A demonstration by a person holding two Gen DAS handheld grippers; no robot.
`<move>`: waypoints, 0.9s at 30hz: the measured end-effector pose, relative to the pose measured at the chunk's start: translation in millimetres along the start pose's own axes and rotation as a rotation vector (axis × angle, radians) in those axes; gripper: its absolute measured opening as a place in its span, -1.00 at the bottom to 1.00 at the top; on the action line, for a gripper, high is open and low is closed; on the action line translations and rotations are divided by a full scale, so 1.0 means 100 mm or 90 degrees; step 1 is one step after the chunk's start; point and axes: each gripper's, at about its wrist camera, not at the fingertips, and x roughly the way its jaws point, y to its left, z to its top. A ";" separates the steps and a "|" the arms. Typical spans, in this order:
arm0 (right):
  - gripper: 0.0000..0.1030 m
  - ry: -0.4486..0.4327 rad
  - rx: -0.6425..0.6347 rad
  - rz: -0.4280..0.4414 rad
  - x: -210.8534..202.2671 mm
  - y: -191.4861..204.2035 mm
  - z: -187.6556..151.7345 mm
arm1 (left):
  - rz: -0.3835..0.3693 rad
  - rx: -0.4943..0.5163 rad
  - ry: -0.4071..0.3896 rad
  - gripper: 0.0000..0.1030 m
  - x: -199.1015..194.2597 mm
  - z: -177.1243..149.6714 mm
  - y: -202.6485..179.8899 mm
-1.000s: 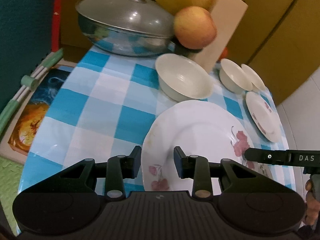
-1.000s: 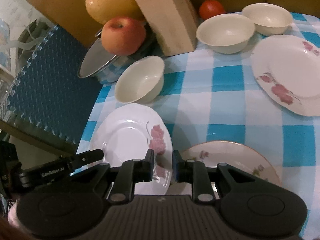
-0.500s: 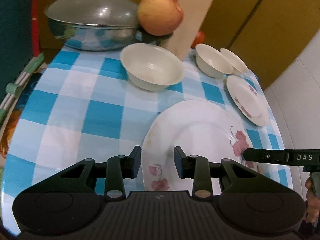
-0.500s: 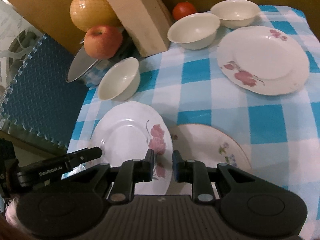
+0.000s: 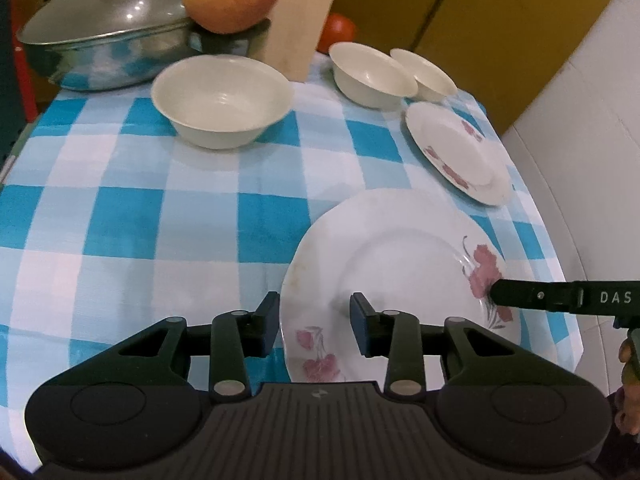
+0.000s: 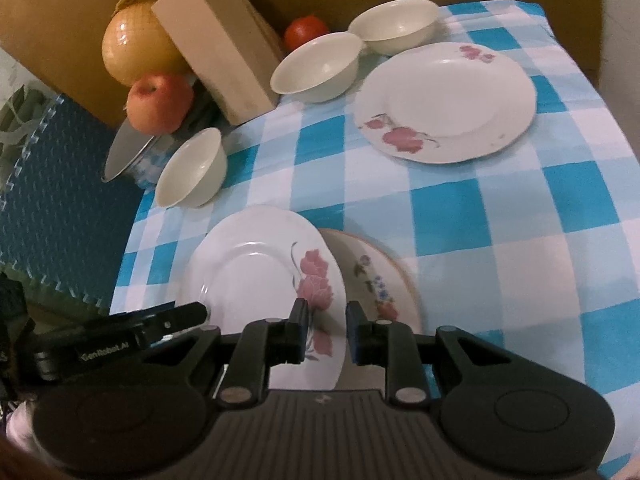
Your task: Organize plates and bowls
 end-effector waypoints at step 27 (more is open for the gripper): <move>-0.68 -0.032 -0.042 -0.094 -0.03 -0.11 -0.12 | -0.015 0.036 0.031 -0.13 0.18 -0.04 -0.21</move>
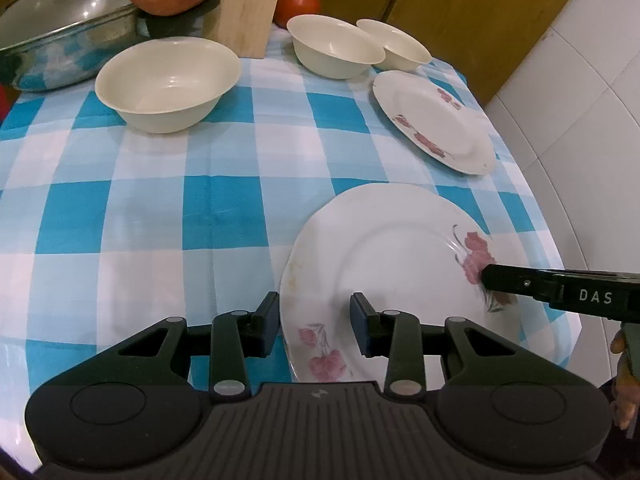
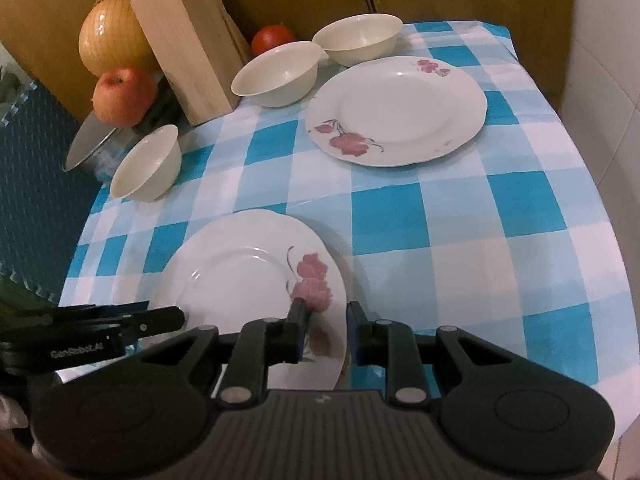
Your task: Organize plates and bowls
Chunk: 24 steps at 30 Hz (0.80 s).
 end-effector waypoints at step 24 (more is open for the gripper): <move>-0.65 -0.025 -0.026 -0.045 -0.01 0.02 -0.02 | 0.001 0.002 -0.021 -0.14 -0.06 0.00 0.02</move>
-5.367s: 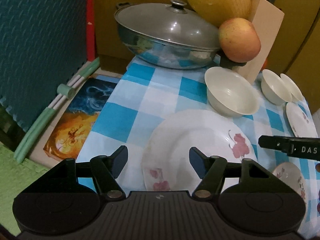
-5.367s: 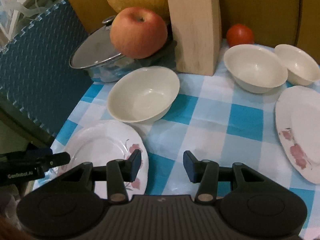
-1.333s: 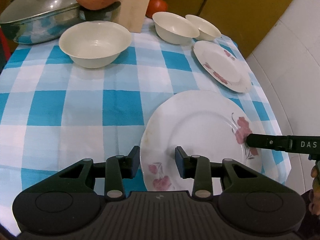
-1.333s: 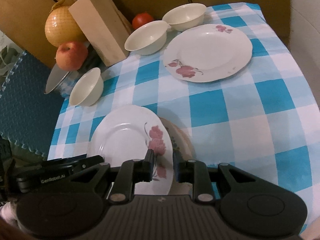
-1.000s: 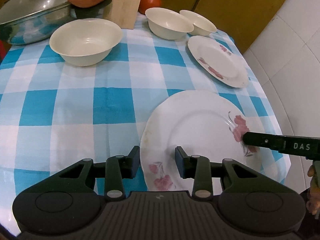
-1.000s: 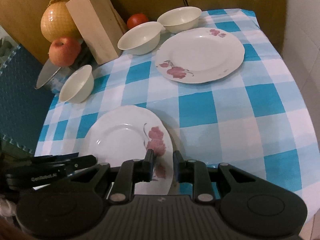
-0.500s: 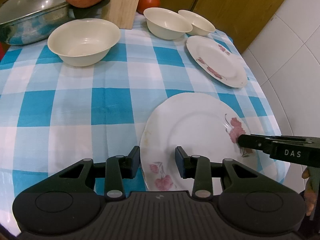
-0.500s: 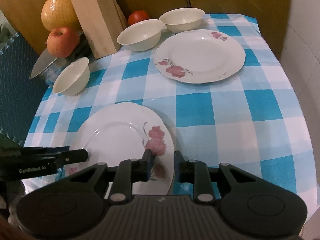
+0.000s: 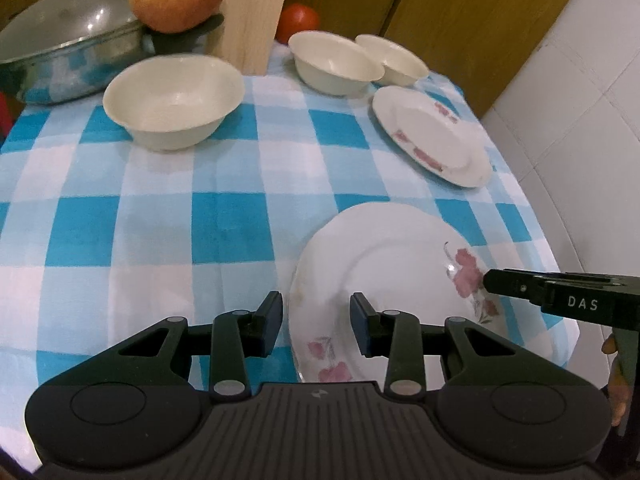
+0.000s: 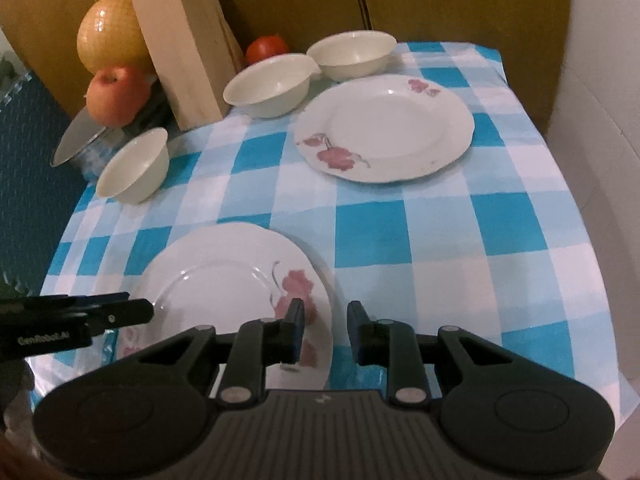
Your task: Organize plates and bowls
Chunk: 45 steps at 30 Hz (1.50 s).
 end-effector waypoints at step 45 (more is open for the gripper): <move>-0.65 -0.050 0.073 -0.035 0.10 -0.43 0.69 | 0.034 0.037 -0.045 0.12 0.39 0.77 -0.32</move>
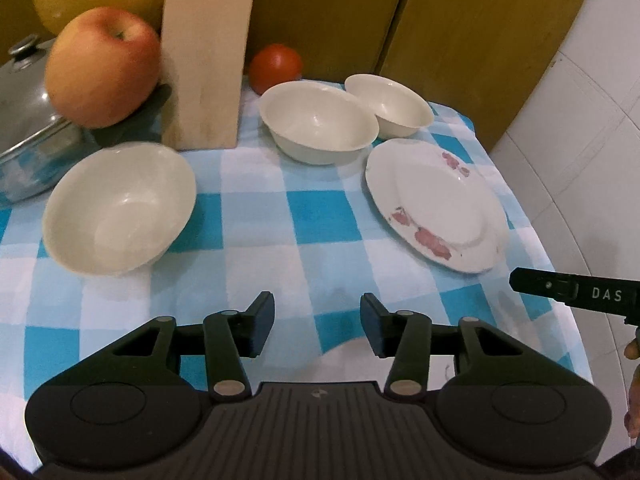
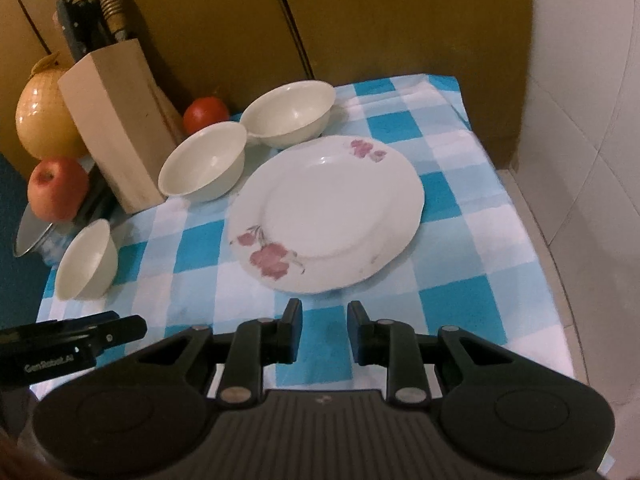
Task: Organize plates and bowls
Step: 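Move both grippers to the red-flower plate beside the cream bowls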
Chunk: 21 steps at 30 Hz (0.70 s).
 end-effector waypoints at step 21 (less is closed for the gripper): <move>-0.62 -0.008 0.036 -0.055 0.35 -0.32 0.51 | 0.018 0.040 0.004 0.35 0.49 0.60 -0.45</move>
